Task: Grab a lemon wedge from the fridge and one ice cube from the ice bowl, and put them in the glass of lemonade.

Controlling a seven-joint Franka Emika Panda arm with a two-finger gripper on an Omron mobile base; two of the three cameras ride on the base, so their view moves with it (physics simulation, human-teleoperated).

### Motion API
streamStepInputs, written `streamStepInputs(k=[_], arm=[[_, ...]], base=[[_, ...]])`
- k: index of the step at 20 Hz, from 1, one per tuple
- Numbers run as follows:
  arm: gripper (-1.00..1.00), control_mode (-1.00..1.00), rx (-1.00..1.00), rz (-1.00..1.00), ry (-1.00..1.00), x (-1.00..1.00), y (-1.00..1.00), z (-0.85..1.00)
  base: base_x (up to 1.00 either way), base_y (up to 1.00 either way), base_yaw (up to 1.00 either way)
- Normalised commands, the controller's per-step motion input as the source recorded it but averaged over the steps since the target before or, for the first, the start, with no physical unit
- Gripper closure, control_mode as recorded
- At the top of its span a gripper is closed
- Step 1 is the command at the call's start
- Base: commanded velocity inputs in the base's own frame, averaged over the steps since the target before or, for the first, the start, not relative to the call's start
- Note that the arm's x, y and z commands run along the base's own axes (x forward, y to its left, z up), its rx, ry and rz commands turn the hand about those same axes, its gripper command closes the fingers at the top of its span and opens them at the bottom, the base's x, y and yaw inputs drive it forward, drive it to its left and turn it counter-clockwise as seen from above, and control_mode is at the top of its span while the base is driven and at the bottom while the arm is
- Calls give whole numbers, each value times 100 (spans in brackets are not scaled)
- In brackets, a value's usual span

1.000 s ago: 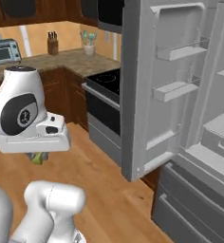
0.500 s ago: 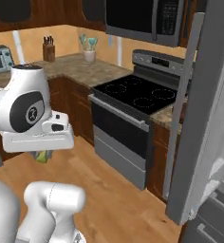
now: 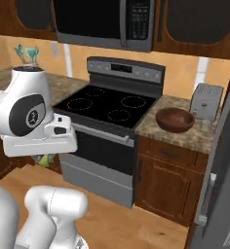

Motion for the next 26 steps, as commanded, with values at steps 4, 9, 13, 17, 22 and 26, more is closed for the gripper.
streamStepInputs(k=[4, 9, 13, 17, 22, 26], arm=[[100, 100, 0, 0, 0, 0, 0, 0], [100, 100, 0, 0, 0, 0, 0, 0], [100, 100, 0, 0, 0, 0, 0, 0], [100, 100, 0, 0, 0, 0, 0, 0], [100, 100, 0, 0, 0, 0, 0, 0], [100, 100, 0, 0, 0, 0, 0, 0]], base=[[84, 17, -70], [73, 0, -69], [92, -6, -58], [99, -2, -44], [76, -32, -38], [21, -18, -5]])
